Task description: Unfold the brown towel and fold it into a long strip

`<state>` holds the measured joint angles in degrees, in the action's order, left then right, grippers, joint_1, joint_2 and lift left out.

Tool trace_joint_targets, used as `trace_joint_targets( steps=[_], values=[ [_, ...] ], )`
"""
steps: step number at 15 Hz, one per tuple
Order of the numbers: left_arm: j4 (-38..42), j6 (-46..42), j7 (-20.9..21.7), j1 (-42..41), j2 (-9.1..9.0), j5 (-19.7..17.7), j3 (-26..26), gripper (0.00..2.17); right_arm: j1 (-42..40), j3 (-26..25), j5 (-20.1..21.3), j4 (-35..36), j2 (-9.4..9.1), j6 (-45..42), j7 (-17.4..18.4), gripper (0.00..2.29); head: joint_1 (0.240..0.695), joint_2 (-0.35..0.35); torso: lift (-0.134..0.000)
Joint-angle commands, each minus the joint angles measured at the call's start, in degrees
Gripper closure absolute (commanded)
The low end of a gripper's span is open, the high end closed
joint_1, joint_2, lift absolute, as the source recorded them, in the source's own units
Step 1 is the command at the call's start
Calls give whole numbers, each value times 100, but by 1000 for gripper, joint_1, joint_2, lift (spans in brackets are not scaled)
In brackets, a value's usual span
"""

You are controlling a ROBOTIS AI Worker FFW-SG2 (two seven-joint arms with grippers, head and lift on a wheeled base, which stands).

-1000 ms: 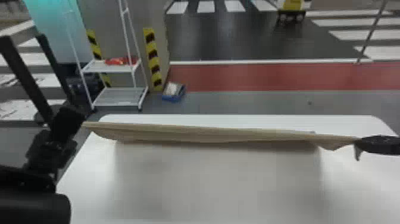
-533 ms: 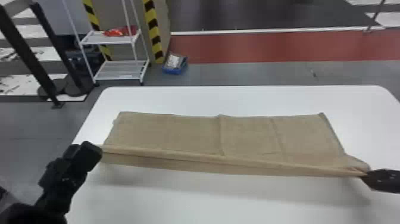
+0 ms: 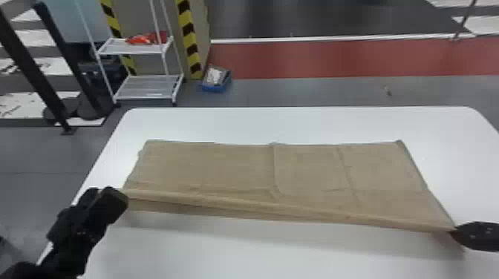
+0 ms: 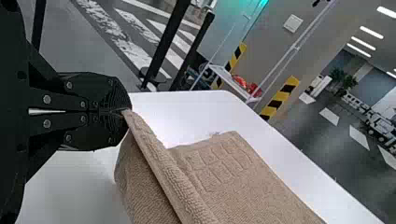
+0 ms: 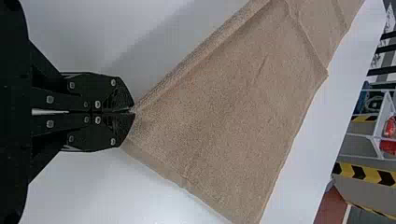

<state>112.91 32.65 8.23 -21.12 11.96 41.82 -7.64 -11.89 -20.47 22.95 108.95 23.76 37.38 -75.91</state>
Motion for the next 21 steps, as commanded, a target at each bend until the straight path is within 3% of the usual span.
trace_joint_targets(
  steps=[1, 3, 4, 7, 9, 11, 12, 13, 14, 21],
  values=[
    [-41, 1, -5, 3, 8, 45, 26, 2030, 20, 61, 157, 3, -3, 2, 76, 1713, 695, 76, -123],
    [-32, 1, -58, 3, -10, 45, 43, 1922, 20, 114, 245, 47, -12, 108, 76, 967, 695, 72, -123],
    [-23, 1, -67, -6, -19, 45, 43, 1922, -16, 193, 438, 109, -3, 195, 50, 829, 695, 72, -123],
    [-23, 1, -216, -76, -10, 54, 43, 1760, -121, 404, 974, 205, 32, 195, 24, 829, 695, 73, -123],
    [-32, 1, -287, -120, -1, 54, 43, 1744, -121, 457, 1027, 267, 41, 195, 32, 829, 695, 72, -123],
    [-41, -52, -445, -226, -10, 54, 43, 1096, -156, 518, 1027, 460, 41, 213, 24, 829, 695, 76, -123],
    [-23, -246, -454, -287, -10, 54, 43, 572, -191, 536, 1027, 583, 41, 231, -3, 795, 695, 81, -123],
    [-6, -298, -454, -349, -1, 54, 35, 262, -244, 536, 1027, 741, 41, 266, -20, 653, 695, 91, -123],
    [12, -298, -454, -393, 16, 54, 17, 103, -306, 527, 1053, 908, 41, 301, -56, 576, 695, 93, -123],
    [47, -369, -445, -533, 263, 256, 0, 93, -560, 799, 1554, 1260, 41, 336, -223, 515, 695, 130, -123]
  ],
)
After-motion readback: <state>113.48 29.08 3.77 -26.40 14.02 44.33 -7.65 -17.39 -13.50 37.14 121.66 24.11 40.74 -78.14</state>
